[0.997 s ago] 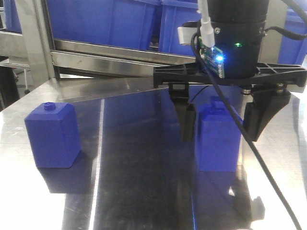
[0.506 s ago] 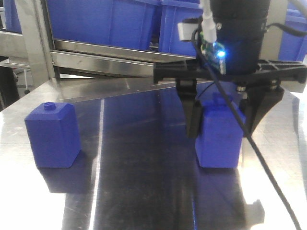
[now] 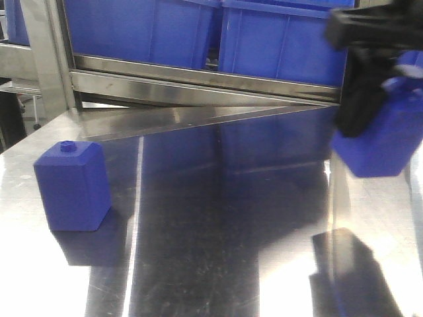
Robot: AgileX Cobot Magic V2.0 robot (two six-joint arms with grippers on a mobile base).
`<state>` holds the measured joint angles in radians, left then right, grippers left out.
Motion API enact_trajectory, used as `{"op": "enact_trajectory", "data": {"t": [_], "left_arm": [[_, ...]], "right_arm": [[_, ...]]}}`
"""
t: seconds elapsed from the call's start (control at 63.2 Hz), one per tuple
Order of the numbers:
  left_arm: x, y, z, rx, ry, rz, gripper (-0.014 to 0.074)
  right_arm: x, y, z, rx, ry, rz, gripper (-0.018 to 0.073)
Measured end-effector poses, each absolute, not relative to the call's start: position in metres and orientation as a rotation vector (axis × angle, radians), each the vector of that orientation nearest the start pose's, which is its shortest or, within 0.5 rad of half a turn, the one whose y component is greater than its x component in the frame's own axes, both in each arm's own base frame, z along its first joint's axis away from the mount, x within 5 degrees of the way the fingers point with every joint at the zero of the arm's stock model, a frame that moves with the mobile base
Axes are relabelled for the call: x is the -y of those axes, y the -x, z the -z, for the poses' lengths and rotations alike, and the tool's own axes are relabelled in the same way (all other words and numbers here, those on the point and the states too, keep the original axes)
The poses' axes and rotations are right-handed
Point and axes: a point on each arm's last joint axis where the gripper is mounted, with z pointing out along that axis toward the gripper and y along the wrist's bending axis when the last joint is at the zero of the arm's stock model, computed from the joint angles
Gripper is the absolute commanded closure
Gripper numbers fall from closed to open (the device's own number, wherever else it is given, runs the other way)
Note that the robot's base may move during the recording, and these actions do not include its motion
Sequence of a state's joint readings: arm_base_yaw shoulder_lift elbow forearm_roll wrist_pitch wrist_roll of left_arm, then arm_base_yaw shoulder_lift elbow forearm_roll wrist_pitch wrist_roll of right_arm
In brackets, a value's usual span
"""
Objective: Pick and sort blue part to right shelf
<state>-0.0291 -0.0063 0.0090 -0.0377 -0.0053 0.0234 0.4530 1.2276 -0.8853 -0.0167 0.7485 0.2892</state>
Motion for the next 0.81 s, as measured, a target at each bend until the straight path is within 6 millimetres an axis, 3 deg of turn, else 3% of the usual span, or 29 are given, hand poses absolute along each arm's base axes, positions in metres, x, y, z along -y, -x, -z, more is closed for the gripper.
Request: {"op": "enact_trajectory", "data": {"t": [0.206,0.38,0.585,0.807], "left_arm": [[0.002,-0.056,-0.211,-1.481,-0.011,0.035,0.0472],[0.002,-0.056,-0.211,-1.481,-0.011,0.035,0.0472],[0.002,-0.056,-0.211,-1.481,-0.011,0.035,0.0472],[0.002,-0.056,-0.211,-1.481,-0.011,0.035,0.0472]], "right_arm": [[-0.055,-0.191,-0.284,-2.329,0.163,-0.213,0.0112],[-0.026,-0.165,-0.277,-2.119,0.039,-0.17,0.0112],[-0.016,-0.127,-0.273,-1.958,0.004,-0.159,0.0112],[-0.01,-0.087,-0.281,-1.765,0.029,-0.14,0.0112]]}}
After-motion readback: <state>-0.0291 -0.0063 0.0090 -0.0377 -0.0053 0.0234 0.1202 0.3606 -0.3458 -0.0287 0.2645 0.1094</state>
